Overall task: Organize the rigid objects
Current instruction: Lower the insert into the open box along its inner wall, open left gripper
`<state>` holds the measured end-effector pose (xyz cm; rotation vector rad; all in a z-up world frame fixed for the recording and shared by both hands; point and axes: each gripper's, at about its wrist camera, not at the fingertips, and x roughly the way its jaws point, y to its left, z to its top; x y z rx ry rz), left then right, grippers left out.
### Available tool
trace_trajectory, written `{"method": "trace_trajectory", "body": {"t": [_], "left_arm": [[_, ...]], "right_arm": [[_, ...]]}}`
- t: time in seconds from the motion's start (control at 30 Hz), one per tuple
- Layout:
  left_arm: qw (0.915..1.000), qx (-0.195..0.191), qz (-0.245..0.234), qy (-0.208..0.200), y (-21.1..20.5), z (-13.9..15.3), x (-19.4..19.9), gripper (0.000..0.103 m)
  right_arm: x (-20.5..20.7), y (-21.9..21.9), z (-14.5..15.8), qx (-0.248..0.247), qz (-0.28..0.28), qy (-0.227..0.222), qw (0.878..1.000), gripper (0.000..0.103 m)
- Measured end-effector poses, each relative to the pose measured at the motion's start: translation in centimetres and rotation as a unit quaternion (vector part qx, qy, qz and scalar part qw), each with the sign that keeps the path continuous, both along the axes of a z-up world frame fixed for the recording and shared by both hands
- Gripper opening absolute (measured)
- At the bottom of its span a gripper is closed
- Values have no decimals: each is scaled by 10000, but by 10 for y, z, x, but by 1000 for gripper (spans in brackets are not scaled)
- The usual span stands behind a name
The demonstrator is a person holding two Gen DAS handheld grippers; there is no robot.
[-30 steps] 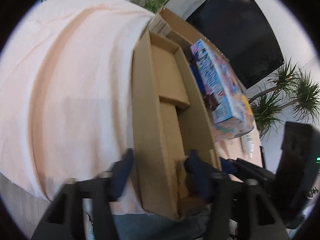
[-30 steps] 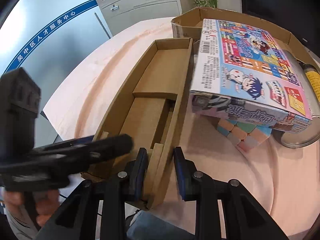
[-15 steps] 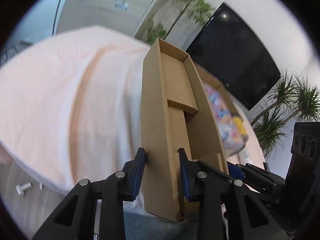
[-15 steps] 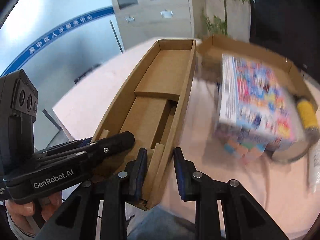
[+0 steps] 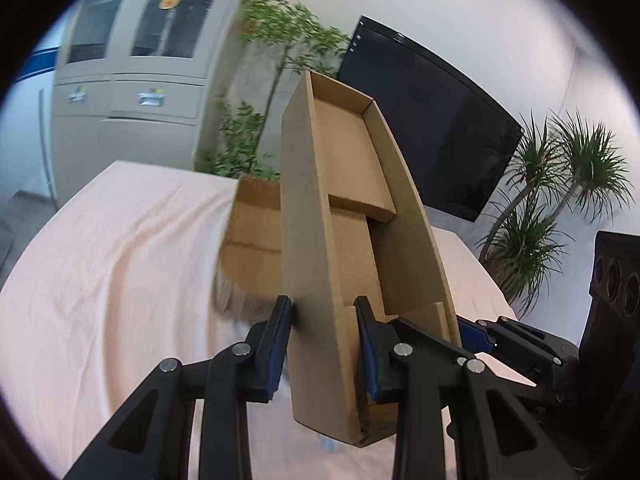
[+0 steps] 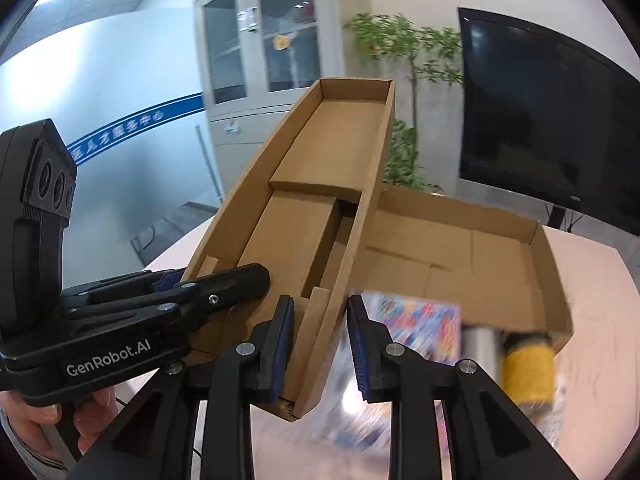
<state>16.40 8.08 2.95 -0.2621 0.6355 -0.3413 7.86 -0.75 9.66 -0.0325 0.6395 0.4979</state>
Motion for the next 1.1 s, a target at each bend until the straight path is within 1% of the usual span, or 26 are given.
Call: {"method": "trace_trajectory", "body": {"t": [0.03,0.1,0.13,0.17,0.23,0.3,0.4,0.5,0.6,0.77,0.93,1.03,1.07,1.1], "left_arm": [[10000,36,-55,22,-3,6,15,31],[9998,112,-111,75,-9,16,42,31],[9997,159,-136,111,-12,18,55,31],[9995,198,-159,169,-15,20,71,31],[9990,220,-190,338,-20,18,103,31],[9978,274,-197,564,-24,8,133,31],[9952,346,-209,895,-27,-9,172,31],[9915,401,-195,1222,-27,-33,199,31],[9875,476,-127,1497,-24,-58,214,31],[9800,511,16,1924,-9,-95,225,29],[9774,627,164,2012,3,-105,221,24],[9790,759,129,1887,5,-105,212,24],[9793,744,120,1880,6,-105,210,24],[9797,707,139,1869,8,-104,208,24]], "right_arm": [[18,-5,6,3,-56,28,10000,25],[42,-13,15,21,-127,57,9999,25],[62,-17,19,54,-149,137,9998,25],[72,-20,25,66,-171,192,9996,25],[106,-27,25,98,-180,331,9992,25],[139,-32,24,123,-187,517,9984,25],[195,-39,4,203,-161,946,9952,25],[236,-41,-24,216,-131,1338,9907,25],[271,-37,-58,246,-13,1855,9823,26],[305,-16,-103,207,178,2565,9662,26],[330,-1,-135,321,348,3112,9492,26],[336,2,-141,348,313,3170,9473,26],[337,3,-140,376,293,3200,9462,28],[336,4,-141,376,280,3197,9464,29]]}}
